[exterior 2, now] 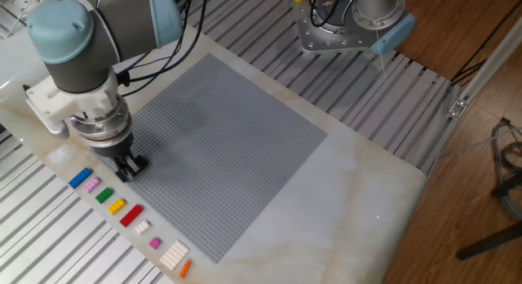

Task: Stack small Lego blocks one on top of the other

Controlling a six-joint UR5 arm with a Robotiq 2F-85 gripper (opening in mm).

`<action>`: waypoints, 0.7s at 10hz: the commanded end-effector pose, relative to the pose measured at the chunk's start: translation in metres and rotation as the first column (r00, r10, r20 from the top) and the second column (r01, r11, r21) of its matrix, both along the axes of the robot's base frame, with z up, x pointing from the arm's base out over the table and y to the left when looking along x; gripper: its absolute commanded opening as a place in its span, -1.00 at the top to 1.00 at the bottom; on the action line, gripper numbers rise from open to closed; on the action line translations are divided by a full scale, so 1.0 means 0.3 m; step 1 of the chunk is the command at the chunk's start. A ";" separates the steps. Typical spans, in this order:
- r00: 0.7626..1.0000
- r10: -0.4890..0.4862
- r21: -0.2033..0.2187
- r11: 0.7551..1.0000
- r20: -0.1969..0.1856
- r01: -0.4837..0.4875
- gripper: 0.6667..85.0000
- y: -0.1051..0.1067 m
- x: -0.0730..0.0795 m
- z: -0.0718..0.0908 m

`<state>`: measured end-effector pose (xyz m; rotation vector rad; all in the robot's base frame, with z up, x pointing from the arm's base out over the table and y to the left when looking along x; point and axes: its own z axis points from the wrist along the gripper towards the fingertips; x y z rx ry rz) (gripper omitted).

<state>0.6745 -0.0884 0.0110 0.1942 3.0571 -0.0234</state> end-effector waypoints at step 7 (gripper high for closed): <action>1.000 0.003 0.003 1.000 0.003 -0.003 0.99 0.029 -0.063 -0.012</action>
